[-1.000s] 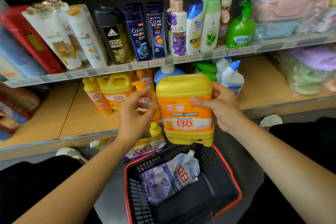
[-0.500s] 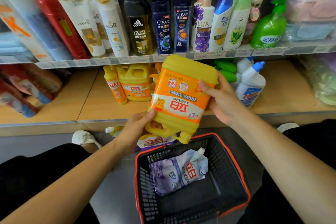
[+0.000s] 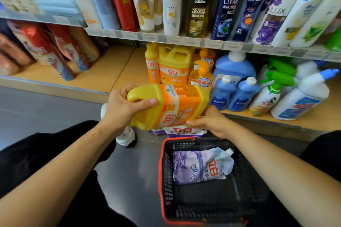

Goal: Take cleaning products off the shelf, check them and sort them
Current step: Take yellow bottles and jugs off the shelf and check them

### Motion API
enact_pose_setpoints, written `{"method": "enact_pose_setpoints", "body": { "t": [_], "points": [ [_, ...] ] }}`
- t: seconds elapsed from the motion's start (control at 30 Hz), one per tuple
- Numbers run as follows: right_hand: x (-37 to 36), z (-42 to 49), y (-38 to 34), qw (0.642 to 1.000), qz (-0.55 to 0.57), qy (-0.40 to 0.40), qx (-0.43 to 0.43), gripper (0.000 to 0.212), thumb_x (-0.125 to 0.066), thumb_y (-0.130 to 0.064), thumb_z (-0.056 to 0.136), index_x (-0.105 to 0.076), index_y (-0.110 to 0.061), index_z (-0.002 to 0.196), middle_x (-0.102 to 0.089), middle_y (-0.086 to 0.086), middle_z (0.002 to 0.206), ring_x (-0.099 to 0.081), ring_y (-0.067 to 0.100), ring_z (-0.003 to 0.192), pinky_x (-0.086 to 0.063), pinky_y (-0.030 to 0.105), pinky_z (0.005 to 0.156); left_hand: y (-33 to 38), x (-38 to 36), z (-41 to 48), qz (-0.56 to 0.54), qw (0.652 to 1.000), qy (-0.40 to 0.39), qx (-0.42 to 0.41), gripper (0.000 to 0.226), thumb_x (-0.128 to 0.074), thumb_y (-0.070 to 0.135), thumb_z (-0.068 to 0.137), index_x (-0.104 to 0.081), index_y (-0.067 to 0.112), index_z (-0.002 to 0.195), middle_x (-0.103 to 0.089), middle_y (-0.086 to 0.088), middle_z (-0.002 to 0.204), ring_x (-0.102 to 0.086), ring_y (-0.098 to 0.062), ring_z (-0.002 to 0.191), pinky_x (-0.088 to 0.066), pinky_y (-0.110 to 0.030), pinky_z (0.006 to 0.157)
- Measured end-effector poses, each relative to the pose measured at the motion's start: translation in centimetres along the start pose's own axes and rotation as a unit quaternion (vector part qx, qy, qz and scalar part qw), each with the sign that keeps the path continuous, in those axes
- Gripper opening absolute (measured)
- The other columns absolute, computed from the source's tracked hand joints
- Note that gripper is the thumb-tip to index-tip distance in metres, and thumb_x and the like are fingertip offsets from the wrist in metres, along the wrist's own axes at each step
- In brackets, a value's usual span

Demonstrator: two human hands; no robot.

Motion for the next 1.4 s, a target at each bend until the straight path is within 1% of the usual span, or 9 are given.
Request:
{"method": "enact_pose_setpoints", "body": {
  "t": [0.1, 0.2, 0.33, 0.53, 0.83, 0.97, 1.13, 1.23, 1.4],
  "points": [
    [-2.4, 2.0, 2.4, 0.988, -0.151, -0.013, 0.028, 0.048, -0.09, -0.02, 0.072, -0.069, -0.022, 0.115, -0.075, 0.0, 0.111, -0.07, 0.018, 0.107, -0.057, 0.038, 0.093, -0.3, 0.7, -0.6, 0.056, 0.998, -0.001, 0.0, 0.047, -0.096, 0.035, 0.056, -0.06, 0.007, 0.068, -0.064, -0.003, 0.068, -0.063, -0.015, 0.066, -0.054, -0.032, 0.057],
    [-3.5, 3.1, 5.5, 0.93, -0.363, -0.043, 0.022, 0.032, -0.08, -0.031, 0.083, -0.073, -0.021, 0.112, -0.075, -0.004, 0.107, -0.069, 0.02, 0.107, -0.055, 0.034, 0.089, -1.8, 1.5, -0.9, 0.133, 0.991, 0.012, 0.027, 0.051, -0.098, 0.031, 0.058, -0.063, -0.002, 0.076, -0.069, -0.014, 0.074, -0.065, -0.021, 0.067, -0.055, -0.04, 0.061],
    [-4.2, 2.6, 8.7, 0.828, -0.551, -0.096, 0.034, 0.035, -0.073, -0.037, 0.087, -0.067, -0.027, 0.121, -0.072, 0.001, 0.115, -0.065, 0.024, 0.107, -0.052, 0.034, 0.081, -5.1, 2.7, -1.0, 0.209, 0.974, 0.021, 0.08, 0.042, -0.095, 0.034, 0.064, -0.062, 0.008, 0.068, -0.061, 0.012, 0.059, -0.057, -0.002, 0.056, -0.048, -0.021, 0.052],
    [-3.2, 3.1, 8.5, 0.832, -0.551, -0.052, 0.04, 0.024, -0.067, -0.039, 0.093, -0.071, -0.02, 0.106, -0.069, 0.008, 0.107, -0.061, 0.03, 0.102, -0.047, 0.036, 0.075, -12.1, 1.9, -1.4, 0.315, 0.925, -0.048, 0.208, 0.038, -0.086, 0.04, 0.075, -0.071, 0.006, 0.066, -0.069, -0.012, 0.066, -0.065, -0.028, 0.068, -0.056, -0.047, 0.072],
    [-3.0, 2.6, 8.7, 0.822, -0.57, 0.0, 0.007, 0.027, -0.069, -0.043, 0.091, -0.072, -0.016, 0.087, -0.066, 0.009, 0.091, -0.061, 0.031, 0.087, -0.048, 0.036, 0.067, -20.4, -0.3, -3.2, 0.275, 0.873, -0.083, 0.394, 0.03, -0.081, 0.021, 0.079, -0.068, 0.012, 0.053, -0.061, -0.003, 0.065, -0.054, -0.019, 0.073, -0.048, -0.035, 0.066],
    [-2.3, 1.8, 9.3, 0.84, -0.542, 0.01, -0.022, 0.027, -0.07, -0.041, 0.091, -0.073, -0.015, 0.089, -0.067, 0.008, 0.089, -0.062, 0.03, 0.086, -0.049, 0.036, 0.067, -20.6, -1.0, -1.9, 0.296, 0.855, -0.137, 0.403, 0.032, -0.079, 0.025, 0.086, -0.073, -0.004, 0.097, -0.065, -0.014, 0.092, -0.062, -0.024, 0.083, -0.056, -0.034, 0.073],
    [-1.8, 1.3, 9.9, 0.862, -0.504, 0.008, -0.053, 0.024, -0.072, -0.038, 0.09, -0.073, -0.015, 0.09, -0.068, 0.006, 0.091, -0.063, 0.028, 0.089, -0.042, 0.032, 0.067, -17.5, -0.5, 1.7, 0.497, 0.802, -0.182, 0.277, 0.031, -0.073, 0.046, 0.086, -0.078, 0.016, 0.087, -0.075, -0.003, 0.085, -0.069, -0.023, 0.081, -0.06, -0.038, 0.072],
    [-1.2, 1.6, 8.0, 0.892, -0.448, 0.038, -0.042, 0.024, -0.074, -0.041, 0.088, -0.075, -0.019, 0.097, -0.069, 0.001, 0.091, -0.067, 0.022, 0.091, -0.05, 0.032, 0.073, -15.1, -0.3, 5.1, 0.459, 0.853, -0.11, 0.221, 0.019, -0.071, 0.043, 0.086, -0.075, 0.026, 0.078, -0.074, 0.0, 0.085, -0.068, -0.02, 0.081, -0.057, -0.035, 0.069],
    [2.1, 2.3, -1.7, 0.886, -0.346, 0.276, 0.141, 0.013, -0.076, -0.03, 0.086, -0.072, -0.018, 0.085, -0.063, -0.01, 0.071, -0.062, 0.01, 0.067, -0.058, 0.039, 0.068, -12.8, 0.0, 12.0, 0.34, 0.925, 0.005, 0.169, 0.022, -0.071, 0.042, 0.09, -0.075, 0.022, 0.096, -0.076, -0.001, 0.092, -0.071, -0.021, 0.089, -0.06, -0.04, 0.081]
  ]
}}
Point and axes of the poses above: each hand's wrist, its own z-axis towards the middle knuckle, its own x-axis out of the back of the hand, y = z × x, the point moved 7 cm from there along z, towards the middle knuckle
